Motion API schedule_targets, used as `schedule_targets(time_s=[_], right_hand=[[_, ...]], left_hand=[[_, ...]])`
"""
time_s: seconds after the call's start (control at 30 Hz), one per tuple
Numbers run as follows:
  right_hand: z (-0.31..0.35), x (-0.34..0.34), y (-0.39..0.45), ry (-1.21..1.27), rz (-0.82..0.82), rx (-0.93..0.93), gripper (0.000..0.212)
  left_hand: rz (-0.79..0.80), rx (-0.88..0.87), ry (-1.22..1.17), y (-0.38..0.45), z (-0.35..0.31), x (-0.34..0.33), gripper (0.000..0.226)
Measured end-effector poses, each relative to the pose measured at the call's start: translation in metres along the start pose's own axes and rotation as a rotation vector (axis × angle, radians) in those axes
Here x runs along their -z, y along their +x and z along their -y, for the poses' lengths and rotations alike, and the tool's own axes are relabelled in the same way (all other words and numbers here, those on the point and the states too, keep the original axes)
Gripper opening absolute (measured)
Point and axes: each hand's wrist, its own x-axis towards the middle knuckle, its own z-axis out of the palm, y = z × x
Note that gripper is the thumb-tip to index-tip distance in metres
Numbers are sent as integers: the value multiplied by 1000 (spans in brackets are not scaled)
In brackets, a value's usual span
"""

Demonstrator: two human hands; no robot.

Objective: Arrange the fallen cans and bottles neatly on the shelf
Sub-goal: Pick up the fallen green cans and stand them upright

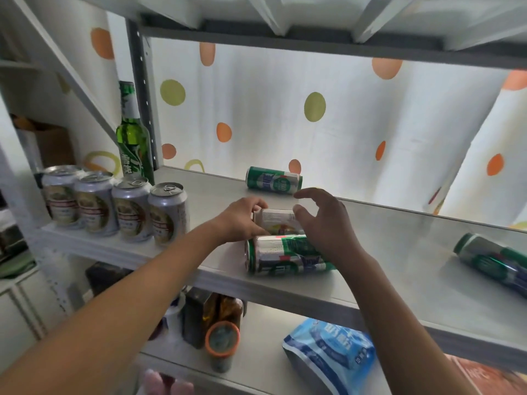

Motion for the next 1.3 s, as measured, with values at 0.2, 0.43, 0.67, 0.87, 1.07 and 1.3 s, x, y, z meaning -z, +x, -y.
schedule_targets(time_s=[0.2,0.43,0.67,0.87,1.07,1.3], right_hand=[[8,3,-4,2,-30,-36,24],[23,3,-1,-7,-58,-59,28],[49,-10,-3,107,-26,3,23],[72,-27,-7,232,8,67,46],[94,-46,-10,304,-5,77,70],[110,-65,-16,375,15,70,68]], left_hand=[[-120,-107,79,-4,-2,5,66],[-228,-174,89,-8,-10,39,69],[-306,-301,48,-30,-40,79,59],[-343,-295,40,-48,-54,118,60],[-324,-274,6,-66,-56,142,59],[-321,-326,-10,-79,-44,145,42]])
